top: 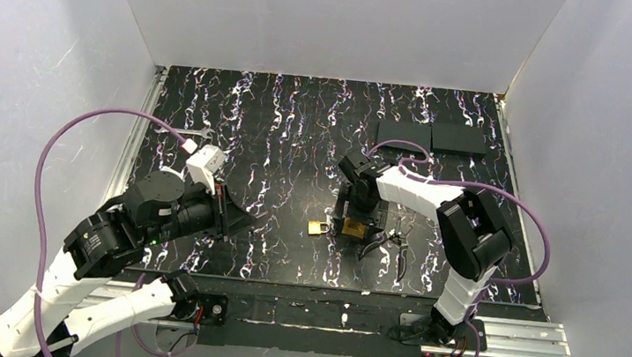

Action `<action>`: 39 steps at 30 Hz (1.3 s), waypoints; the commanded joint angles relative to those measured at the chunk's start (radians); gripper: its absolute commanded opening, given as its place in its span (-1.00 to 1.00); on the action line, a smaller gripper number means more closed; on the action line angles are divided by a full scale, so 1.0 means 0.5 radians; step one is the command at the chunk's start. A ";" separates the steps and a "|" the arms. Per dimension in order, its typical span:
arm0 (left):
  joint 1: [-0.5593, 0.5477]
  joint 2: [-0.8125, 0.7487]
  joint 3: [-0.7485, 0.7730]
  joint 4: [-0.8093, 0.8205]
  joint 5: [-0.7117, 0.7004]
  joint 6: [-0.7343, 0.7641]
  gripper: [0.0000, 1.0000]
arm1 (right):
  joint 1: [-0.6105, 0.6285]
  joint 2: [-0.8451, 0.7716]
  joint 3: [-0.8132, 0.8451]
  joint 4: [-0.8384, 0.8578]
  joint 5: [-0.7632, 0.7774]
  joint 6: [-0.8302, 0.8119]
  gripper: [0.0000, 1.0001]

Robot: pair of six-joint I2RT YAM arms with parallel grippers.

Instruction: Unlock with the key

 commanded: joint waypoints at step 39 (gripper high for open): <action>-0.003 0.194 0.253 0.078 -0.150 0.144 -1.00 | -0.093 -0.118 1.018 -0.546 -0.023 0.433 -0.97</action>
